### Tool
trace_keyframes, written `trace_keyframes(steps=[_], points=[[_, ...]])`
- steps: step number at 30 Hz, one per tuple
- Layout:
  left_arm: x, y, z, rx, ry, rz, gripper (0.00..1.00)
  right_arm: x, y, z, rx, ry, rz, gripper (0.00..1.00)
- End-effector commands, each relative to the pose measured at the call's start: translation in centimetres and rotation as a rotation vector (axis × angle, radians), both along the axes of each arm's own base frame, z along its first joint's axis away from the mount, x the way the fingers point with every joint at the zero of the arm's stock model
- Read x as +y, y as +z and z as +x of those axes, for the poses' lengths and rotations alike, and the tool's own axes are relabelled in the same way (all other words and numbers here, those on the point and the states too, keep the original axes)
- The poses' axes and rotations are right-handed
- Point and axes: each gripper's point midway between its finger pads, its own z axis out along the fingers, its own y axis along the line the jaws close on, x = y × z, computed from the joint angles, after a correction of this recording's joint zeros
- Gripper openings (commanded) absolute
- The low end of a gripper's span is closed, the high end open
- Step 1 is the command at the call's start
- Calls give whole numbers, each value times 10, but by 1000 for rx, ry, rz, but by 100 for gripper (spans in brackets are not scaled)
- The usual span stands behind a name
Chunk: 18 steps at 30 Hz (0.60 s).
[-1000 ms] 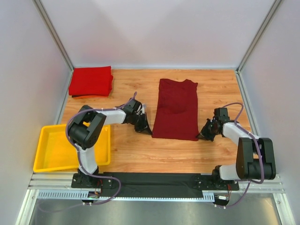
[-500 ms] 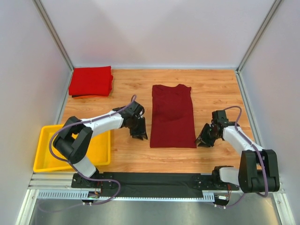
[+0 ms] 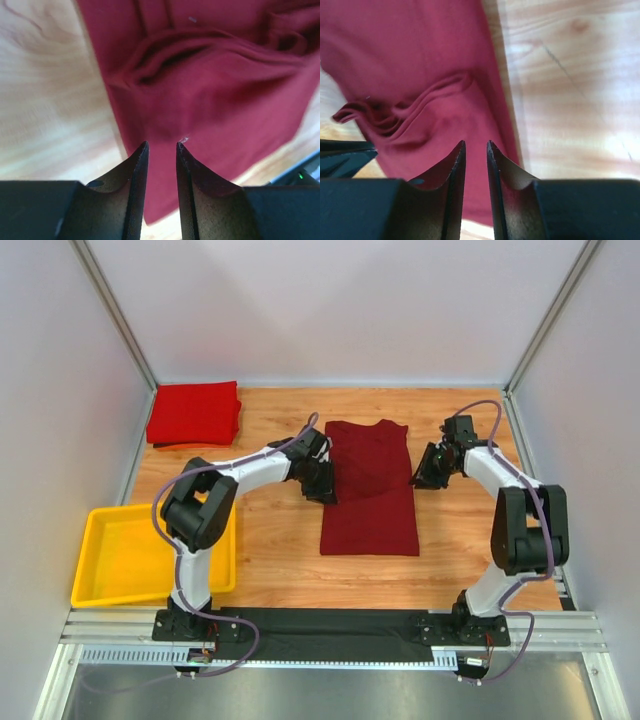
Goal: Fold and stack the t-shirts
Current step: Fold the tshirt
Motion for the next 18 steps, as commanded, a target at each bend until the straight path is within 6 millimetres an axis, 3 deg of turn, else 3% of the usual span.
trace_keyframes(steps=[1,6,10,14,18], points=[[-3,-4,34,-31,27,-29,35,4,-7,25,-54,70,-7,25],[16,-13,67,-11,135,2,35,-4,-41,31,6,68,-56,25],[26,-10,84,-10,166,-41,35,-9,-45,31,2,52,-83,21],[23,-2,79,13,162,-67,35,-15,-44,32,11,34,-111,13],[29,6,68,13,152,-65,37,-18,-36,34,4,12,-125,10]])
